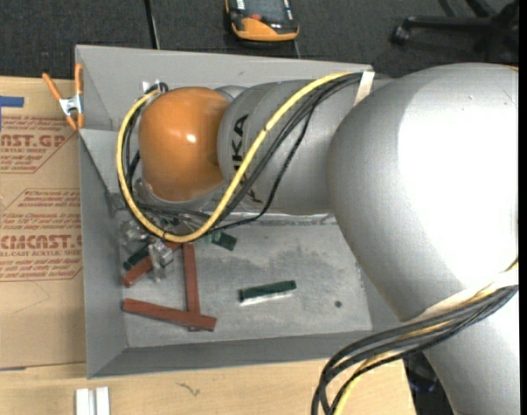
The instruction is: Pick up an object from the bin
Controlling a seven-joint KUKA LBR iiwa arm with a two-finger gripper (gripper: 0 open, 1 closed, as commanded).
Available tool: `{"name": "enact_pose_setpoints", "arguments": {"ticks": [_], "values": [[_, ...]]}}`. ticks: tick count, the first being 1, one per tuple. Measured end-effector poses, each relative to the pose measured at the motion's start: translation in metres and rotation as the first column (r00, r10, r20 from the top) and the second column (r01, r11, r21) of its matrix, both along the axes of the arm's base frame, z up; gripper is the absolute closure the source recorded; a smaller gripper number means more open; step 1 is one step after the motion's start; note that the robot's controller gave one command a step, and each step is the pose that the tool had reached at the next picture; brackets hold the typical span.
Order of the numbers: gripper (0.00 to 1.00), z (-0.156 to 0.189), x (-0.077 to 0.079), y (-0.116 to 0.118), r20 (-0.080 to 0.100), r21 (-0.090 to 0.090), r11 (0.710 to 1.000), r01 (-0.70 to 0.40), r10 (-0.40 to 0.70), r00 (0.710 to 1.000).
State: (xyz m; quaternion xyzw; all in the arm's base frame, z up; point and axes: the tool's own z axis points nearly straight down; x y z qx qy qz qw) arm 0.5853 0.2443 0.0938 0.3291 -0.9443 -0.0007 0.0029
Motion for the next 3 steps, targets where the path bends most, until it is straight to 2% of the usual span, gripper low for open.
{"name": "enact_pose_setpoints", "arguments": {"ticks": [1, 2, 3], "values": [[1.00, 0.022, 0.000, 0.000, 0.000, 0.000, 1.000, 0.000, 0.000, 1.000], [1.00, 0.039, 0.002, 0.001, 0.009, 0.003, 1.000, 0.000, 0.000, 1.000], [1.00, 0.052, 0.001, 0.001, 0.007, 0.002, 1.000, 0.000, 0.000, 1.000]]}}
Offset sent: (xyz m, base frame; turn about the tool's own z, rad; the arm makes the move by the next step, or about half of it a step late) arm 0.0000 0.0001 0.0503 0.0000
